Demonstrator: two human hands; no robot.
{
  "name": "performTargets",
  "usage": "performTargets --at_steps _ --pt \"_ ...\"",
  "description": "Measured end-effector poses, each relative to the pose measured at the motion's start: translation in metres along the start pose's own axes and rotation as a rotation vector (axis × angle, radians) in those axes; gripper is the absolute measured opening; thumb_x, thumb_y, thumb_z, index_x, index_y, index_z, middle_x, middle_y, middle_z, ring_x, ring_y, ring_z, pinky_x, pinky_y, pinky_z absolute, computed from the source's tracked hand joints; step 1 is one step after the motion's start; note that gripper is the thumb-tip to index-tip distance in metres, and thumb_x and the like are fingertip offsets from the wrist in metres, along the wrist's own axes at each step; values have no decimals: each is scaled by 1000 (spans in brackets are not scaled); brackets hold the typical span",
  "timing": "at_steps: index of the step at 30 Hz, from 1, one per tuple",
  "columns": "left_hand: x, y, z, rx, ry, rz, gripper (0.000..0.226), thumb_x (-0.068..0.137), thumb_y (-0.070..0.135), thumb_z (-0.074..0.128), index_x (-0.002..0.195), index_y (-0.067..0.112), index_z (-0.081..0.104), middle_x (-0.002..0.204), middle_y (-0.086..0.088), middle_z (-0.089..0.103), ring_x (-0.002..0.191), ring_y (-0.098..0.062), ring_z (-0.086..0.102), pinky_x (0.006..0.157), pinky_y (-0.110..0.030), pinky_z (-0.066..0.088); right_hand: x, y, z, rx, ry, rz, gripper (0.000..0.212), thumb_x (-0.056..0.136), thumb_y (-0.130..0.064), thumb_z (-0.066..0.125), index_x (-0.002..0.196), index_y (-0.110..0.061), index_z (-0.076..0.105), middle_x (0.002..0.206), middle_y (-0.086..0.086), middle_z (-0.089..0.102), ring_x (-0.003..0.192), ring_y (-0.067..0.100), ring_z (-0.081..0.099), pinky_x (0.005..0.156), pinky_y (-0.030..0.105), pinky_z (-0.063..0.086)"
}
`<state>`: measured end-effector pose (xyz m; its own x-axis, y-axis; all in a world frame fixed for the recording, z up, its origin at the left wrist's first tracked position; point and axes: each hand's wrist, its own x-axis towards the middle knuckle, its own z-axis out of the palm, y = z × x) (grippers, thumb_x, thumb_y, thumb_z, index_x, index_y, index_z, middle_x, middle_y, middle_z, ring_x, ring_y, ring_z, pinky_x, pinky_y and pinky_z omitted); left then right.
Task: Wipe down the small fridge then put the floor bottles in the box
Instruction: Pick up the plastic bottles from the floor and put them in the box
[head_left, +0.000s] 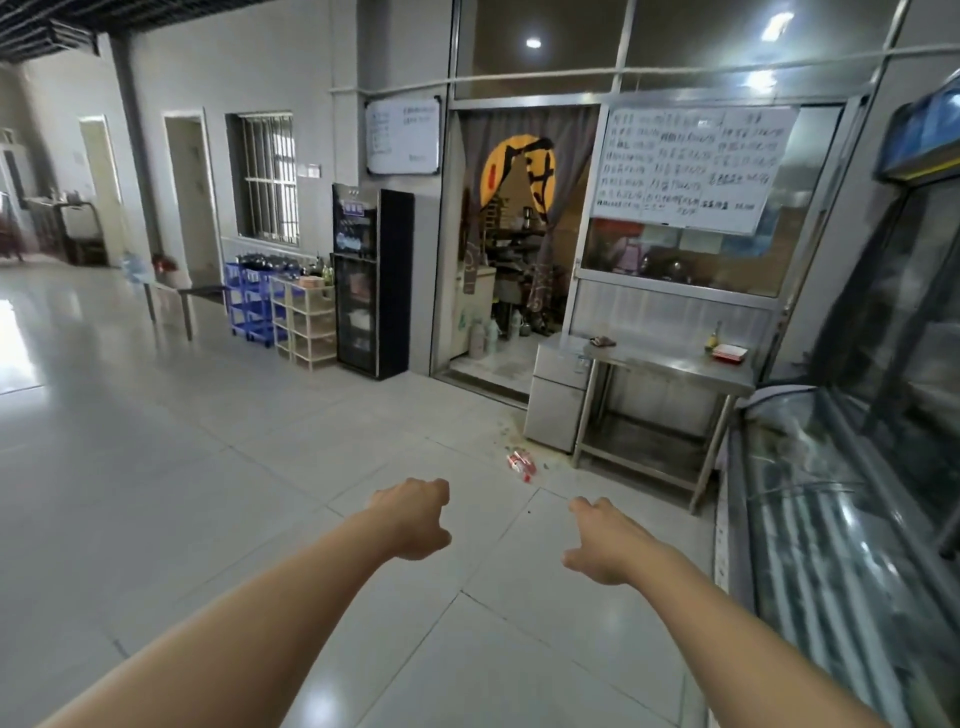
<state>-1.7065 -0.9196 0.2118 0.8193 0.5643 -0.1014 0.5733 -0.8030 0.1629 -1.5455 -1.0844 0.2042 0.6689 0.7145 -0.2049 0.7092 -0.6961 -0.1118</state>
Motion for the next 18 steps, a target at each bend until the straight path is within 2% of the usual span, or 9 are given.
performTargets --at_steps 10,18 --pt "236 -68 -65 9 4 107 51 88 34 56 133 17 40 127 -8 53 114 -28 52 93 -37 45 196 -25 -62 44 80 117 67 90 -34 57 145 -13 26 147 12 31 130 30 41 102 39 41" --pt "407 -67 -84 33 0 196 50 88 34 56 133 21 39 134 -7 48 117 -27 51 96 -39 45 338 3 -97 69 71 208 66 90 -30 57 145 -13 25 147 12 28 130 32 41 103 40 40"
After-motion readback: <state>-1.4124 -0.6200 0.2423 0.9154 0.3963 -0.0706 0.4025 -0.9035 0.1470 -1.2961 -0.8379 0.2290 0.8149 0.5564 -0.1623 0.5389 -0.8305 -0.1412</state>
